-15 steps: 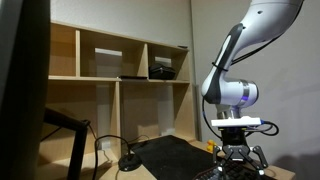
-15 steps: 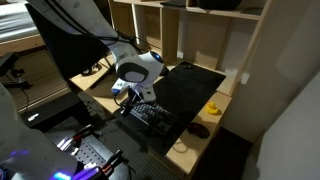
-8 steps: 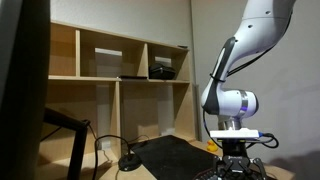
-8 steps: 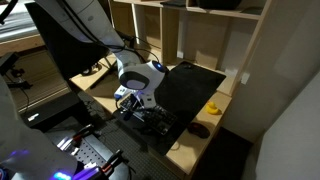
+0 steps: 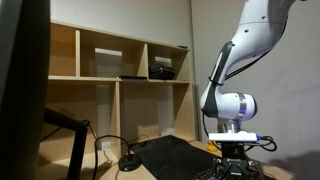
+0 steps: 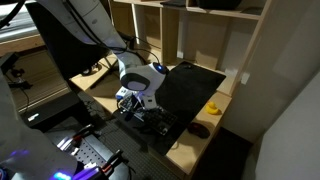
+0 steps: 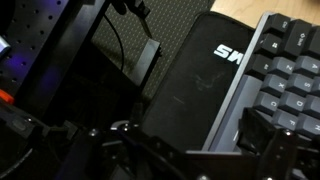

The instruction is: Press two keys on the keyboard

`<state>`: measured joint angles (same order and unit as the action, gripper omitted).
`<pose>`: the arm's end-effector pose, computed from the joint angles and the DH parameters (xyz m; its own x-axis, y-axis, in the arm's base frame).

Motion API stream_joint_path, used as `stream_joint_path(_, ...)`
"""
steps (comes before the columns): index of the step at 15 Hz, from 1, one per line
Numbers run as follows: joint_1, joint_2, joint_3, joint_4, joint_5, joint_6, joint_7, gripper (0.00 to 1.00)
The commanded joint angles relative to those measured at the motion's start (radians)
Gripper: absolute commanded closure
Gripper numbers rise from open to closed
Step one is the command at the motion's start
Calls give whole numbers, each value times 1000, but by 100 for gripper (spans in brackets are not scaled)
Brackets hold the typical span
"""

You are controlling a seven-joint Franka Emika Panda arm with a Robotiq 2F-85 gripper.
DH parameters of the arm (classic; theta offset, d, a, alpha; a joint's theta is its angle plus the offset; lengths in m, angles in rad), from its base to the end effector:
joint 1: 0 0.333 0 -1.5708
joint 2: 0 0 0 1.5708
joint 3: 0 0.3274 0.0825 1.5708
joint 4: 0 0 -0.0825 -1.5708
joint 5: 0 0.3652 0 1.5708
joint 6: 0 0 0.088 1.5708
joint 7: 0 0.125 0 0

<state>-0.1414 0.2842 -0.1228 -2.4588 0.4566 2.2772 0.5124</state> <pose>0.4041 -0.0957 0.1702 0.3284 -0.8177 -0.4728 -0.9006 -0.4219 0.1042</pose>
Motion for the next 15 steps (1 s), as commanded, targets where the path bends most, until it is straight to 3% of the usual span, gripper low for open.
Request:
stream_joint_path(1, 13, -1, -13, -2, 6, 6, 15, 0)
stream_joint_path(12, 11, 1, -14, 2, 4, -4, 50, 0)
stream_joint_path(15, 23, 5, -39, 12, -80, -135, 175, 0)
